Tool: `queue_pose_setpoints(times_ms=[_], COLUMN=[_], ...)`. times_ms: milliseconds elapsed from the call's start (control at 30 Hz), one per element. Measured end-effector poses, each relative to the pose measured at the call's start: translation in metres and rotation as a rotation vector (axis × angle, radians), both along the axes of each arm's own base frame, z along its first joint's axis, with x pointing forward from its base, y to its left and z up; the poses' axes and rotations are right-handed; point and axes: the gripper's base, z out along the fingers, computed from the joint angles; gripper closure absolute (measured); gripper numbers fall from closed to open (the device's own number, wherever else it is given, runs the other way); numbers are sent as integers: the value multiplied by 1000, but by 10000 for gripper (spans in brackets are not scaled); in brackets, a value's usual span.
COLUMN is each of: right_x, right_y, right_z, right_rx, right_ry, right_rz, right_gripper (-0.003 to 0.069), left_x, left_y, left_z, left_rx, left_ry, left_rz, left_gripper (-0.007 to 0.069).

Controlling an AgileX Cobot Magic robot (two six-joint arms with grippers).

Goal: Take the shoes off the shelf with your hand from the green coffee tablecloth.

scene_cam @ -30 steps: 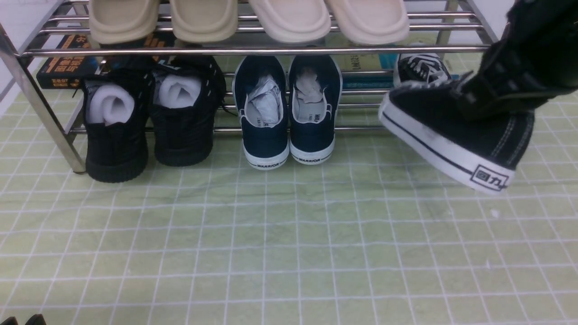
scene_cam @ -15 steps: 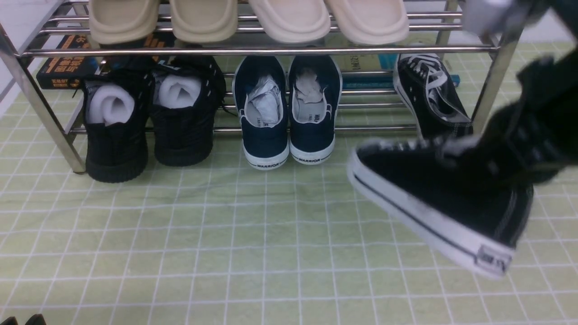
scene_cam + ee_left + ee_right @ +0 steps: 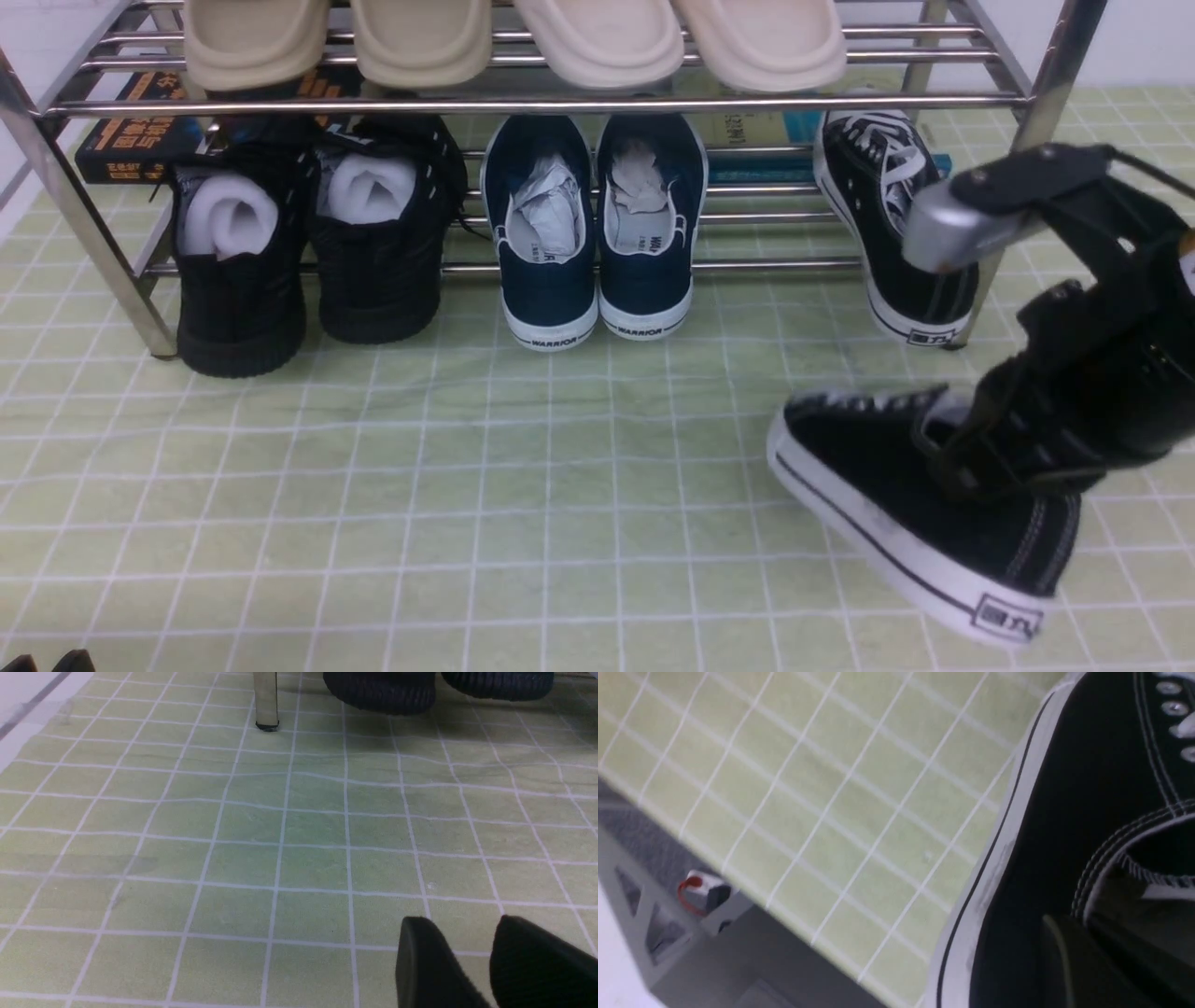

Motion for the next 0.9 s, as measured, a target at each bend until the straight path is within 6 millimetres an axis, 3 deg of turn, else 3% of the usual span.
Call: queue_pose_setpoints(times_ms=[167,500,600,900], right_x=[3,-17,-20,-16], right_y=[4,50,72,103], right_z=[-4,-4,-11,-38], right_rx=[-8,-83,-157,-256], right_ry=[-4,-21,-56,-113], right_rz=[7,100,58,-10], right_gripper=[643,641,639,640], left_x=[0,0,0,0], left_y=[0,0,0,0], left_z=[0,0,0,0], left_rx=[0,0,0,0], left_ry=[0,0,0,0], left_rz=[0,0,0,0], left_gripper=[383,383,383,383])
